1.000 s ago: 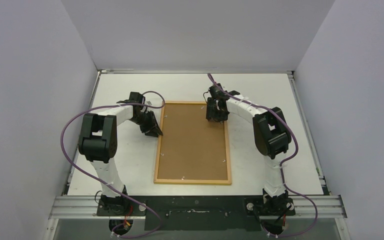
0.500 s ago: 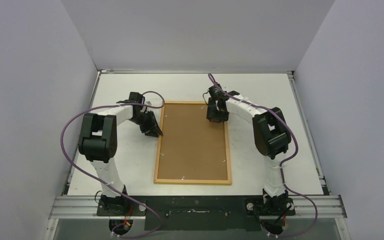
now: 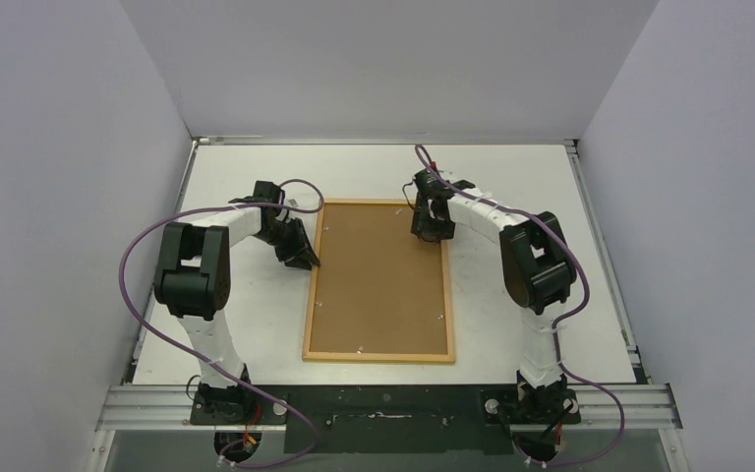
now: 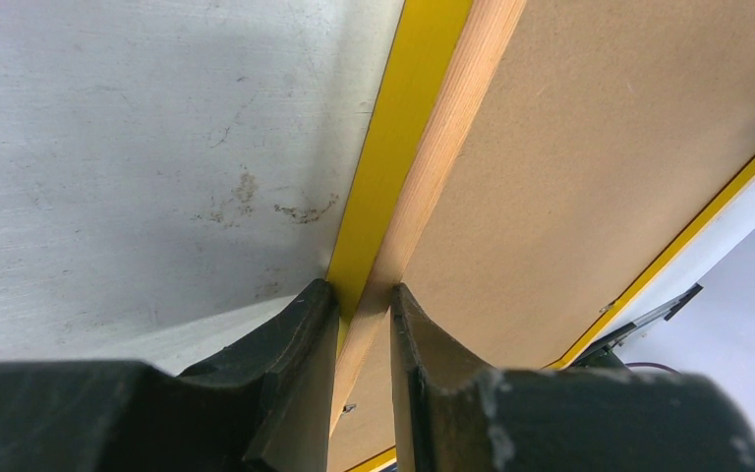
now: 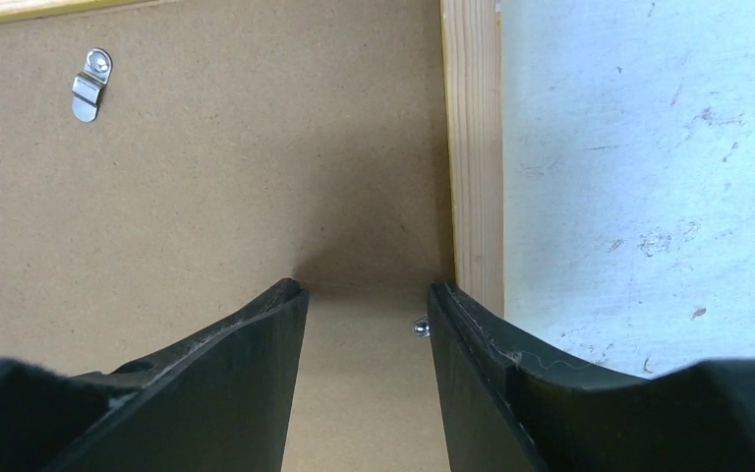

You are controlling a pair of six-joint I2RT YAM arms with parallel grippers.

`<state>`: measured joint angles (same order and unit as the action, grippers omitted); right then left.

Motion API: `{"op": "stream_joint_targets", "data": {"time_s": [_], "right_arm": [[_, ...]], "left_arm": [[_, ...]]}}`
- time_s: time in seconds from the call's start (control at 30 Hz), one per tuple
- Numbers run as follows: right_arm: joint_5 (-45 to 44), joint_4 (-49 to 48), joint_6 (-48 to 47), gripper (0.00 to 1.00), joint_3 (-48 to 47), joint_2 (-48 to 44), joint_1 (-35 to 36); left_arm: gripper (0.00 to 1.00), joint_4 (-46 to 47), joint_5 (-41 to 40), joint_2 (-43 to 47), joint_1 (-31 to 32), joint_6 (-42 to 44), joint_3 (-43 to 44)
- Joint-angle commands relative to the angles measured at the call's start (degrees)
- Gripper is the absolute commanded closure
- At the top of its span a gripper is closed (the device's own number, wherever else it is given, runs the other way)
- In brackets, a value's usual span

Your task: Put the photo into the frame

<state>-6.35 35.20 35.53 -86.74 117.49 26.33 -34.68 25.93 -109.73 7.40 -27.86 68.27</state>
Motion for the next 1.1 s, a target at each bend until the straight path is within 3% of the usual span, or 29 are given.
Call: {"op": "stream_joint_targets", "data": {"time_s": [0.0,0.57,0.8,1.07], "right_arm": [[-0.90,3.62,1.18,0.50,3.03,-3.01,-0.92],[5.91,-3.15,-1.43,0.50,2.04,-7.04,-0.91],[5.91,-4.44,-1.61,0.49,-1.17,-8.06,-0.86],[9.57,-7.69,0.42,0.48,-1.45,-6.96,0.05]], "left_arm": [[0.90,-0.74,-4.23,-2.86,-0.28,0.12,-1.42],[0.87,-0.13,-2.99,-2.34,-0.43,-0.34,-1.14],[0.64,1.88,-0.33,-0.68,-1.19,-0.73,2.39],[0.53,1.76,-0.20,-2.91,-1.68,1.44,11.01]]}}
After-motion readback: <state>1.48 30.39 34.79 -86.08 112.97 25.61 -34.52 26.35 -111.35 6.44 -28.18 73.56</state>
